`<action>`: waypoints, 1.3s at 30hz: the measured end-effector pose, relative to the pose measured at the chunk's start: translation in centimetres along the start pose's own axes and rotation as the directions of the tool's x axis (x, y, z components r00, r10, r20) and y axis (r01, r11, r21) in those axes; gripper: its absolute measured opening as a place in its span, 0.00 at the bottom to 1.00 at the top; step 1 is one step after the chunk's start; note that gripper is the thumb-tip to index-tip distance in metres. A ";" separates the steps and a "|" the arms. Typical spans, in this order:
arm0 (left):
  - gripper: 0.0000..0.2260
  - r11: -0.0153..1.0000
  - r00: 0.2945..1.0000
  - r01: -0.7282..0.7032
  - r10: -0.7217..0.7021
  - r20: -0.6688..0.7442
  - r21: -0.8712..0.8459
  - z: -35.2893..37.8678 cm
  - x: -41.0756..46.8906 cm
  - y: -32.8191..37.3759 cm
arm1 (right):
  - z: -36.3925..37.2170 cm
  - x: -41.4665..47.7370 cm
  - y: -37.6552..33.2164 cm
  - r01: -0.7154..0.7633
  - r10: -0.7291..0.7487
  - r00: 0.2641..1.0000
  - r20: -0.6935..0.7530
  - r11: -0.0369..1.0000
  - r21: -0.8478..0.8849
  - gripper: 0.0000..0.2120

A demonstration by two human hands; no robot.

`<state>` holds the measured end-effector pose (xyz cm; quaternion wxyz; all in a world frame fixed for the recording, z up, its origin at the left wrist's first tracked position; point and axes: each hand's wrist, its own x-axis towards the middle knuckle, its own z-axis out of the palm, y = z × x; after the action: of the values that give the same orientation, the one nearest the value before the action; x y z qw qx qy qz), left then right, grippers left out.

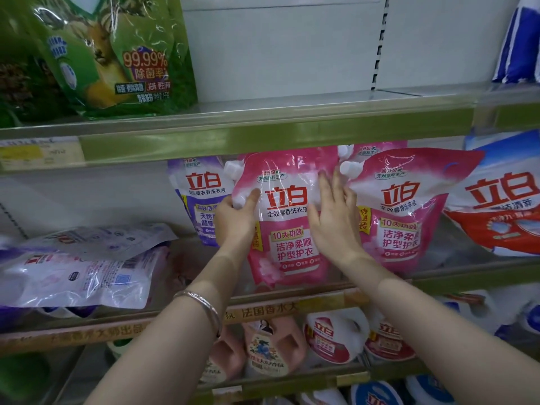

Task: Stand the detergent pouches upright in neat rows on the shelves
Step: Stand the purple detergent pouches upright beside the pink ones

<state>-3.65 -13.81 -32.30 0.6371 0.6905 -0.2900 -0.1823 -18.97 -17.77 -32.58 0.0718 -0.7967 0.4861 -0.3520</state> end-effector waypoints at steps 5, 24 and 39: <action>0.18 0.999 1.000 -0.026 0.026 -0.007 -0.025 0.1 -0.3 -0.8 | 0.1 -0.7 0.3 0.070 -0.070 0.997 -0.027 0.997 0.013 0.30; 0.13 0.980 0.982 -0.094 0.061 0.179 0.178 -1.5 -4.7 -4.4 | 1.1 -5.0 2.4 0.263 -0.212 0.941 0.264 0.949 -0.174 0.32; 0.17 0.929 0.991 -0.134 0.124 0.049 0.346 -10.7 -0.1 -4.1 | 4.2 -4.9 -8.4 0.336 -0.380 0.863 0.331 0.924 0.185 0.27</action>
<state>3.57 -5.40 -35.02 0.5117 0.7693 -0.3707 -0.0949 -11.63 -10.28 -34.24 0.1414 -0.9181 0.2856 -0.2356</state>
